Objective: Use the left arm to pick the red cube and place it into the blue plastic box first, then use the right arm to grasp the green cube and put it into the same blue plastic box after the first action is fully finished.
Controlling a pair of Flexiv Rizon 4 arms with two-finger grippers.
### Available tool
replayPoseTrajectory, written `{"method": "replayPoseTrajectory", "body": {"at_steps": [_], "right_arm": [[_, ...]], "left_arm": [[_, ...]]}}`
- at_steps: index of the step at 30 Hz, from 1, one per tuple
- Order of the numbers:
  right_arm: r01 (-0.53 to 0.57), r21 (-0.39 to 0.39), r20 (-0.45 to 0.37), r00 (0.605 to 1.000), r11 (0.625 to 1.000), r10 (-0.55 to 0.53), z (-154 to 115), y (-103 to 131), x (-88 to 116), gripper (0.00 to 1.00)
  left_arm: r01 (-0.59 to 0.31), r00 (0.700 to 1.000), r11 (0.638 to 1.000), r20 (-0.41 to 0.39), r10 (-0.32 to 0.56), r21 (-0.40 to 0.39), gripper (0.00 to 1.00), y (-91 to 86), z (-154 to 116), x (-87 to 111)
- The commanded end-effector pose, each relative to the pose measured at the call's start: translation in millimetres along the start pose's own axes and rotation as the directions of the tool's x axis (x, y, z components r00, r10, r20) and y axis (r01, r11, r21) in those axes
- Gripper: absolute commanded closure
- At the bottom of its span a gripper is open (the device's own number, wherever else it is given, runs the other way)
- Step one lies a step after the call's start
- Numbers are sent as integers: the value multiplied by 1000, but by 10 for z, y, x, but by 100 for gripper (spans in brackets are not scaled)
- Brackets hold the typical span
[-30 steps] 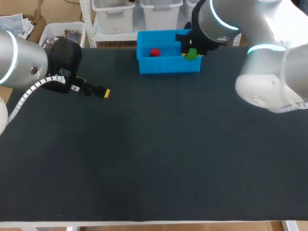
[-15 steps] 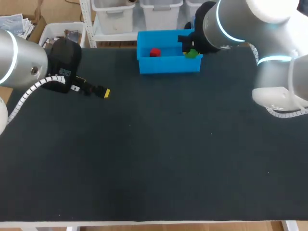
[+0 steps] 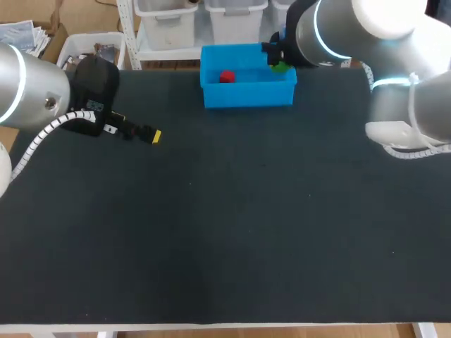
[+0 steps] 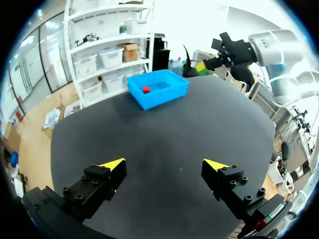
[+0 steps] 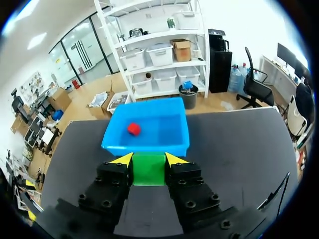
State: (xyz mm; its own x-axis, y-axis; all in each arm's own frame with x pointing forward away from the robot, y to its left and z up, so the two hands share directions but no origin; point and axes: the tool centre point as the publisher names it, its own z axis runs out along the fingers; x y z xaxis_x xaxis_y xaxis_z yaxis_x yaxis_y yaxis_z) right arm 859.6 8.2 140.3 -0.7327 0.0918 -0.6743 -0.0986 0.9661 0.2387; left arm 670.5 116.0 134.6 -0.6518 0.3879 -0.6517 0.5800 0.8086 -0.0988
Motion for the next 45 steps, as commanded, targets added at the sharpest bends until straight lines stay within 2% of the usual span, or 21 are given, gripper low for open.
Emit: {"method": "replayPoseTrajectory", "body": {"at_steps": [1, 8, 16, 27, 45], "right_arm": [[6, -12, 20, 1000, 1000, -6, 421, 22, -121, 100], [-1, -9, 10, 1000, 1000, 1, 817, -9, -267, 100], [-16, 4, -1, 1000, 1000, 16, 1098, -80, -379, 100], [-21, 11, -34, 999, 1000, 21, 1346, -103, -382, 100], [-22, 39, -95, 995, 999, 26, 1498, -177, -289, 100]], "left_arm": [[-2, 1000, 1000, 3, 2, 7, 0, 17, 4, 5], [-2, 1000, 1000, 3, 2, 7, 0, 17, 4, 5], [-2, 1000, 1000, 3, 2, 7, 0, 17, 4, 5], [-2, 1000, 1000, 3, 2, 7, 0, 17, 4, 5], [-2, 1000, 1000, 3, 2, 7, 0, 17, 4, 5]]}}
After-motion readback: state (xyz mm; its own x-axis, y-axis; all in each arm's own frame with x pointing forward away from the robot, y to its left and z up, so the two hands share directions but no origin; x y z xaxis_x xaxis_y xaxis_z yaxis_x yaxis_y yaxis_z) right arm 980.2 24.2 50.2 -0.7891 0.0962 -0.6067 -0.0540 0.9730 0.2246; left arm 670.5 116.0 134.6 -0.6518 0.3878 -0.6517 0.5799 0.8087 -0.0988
